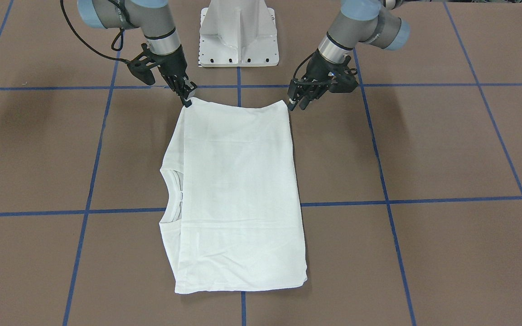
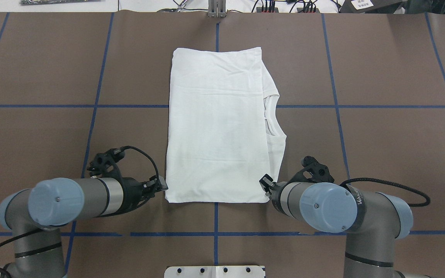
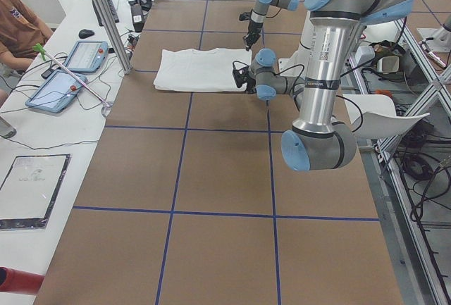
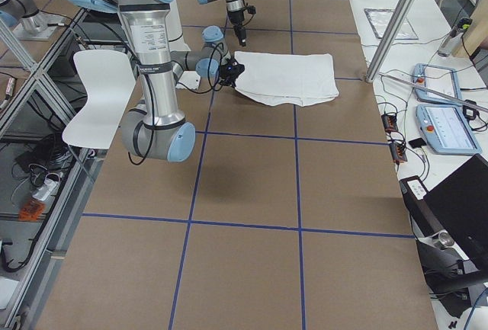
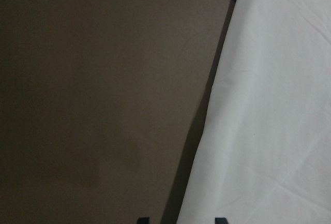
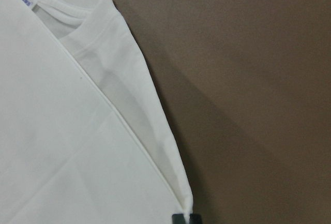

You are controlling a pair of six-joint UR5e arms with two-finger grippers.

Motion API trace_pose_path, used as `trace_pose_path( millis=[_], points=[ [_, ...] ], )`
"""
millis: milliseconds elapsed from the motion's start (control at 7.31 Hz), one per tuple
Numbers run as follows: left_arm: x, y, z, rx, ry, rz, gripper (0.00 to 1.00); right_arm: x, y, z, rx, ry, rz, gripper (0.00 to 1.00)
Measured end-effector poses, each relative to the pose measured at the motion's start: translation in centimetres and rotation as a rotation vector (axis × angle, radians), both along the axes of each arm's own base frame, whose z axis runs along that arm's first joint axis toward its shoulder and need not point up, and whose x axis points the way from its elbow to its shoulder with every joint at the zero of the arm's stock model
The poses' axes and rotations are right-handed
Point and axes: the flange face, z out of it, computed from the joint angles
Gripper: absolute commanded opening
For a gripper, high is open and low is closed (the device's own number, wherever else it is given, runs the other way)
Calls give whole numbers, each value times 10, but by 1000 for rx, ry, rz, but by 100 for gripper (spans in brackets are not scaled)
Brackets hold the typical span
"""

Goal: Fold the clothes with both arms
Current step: 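Grasp the near edge of the shirt with both grippers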

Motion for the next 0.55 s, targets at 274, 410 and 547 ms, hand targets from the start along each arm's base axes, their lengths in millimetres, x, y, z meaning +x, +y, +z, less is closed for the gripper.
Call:
trace_pose_path(
  millis=[274,410,547],
  points=[
    [30,10,-21,-18,-35,25,52,2,0,-2,2,-5,2,0],
    [32,10,-23,-21,-41,26,52,3,0,-4,3,-8,2,0],
    [31,9,-23,-22,-46,24,52,3,1,-4,3,-10,1,0]
  ],
)
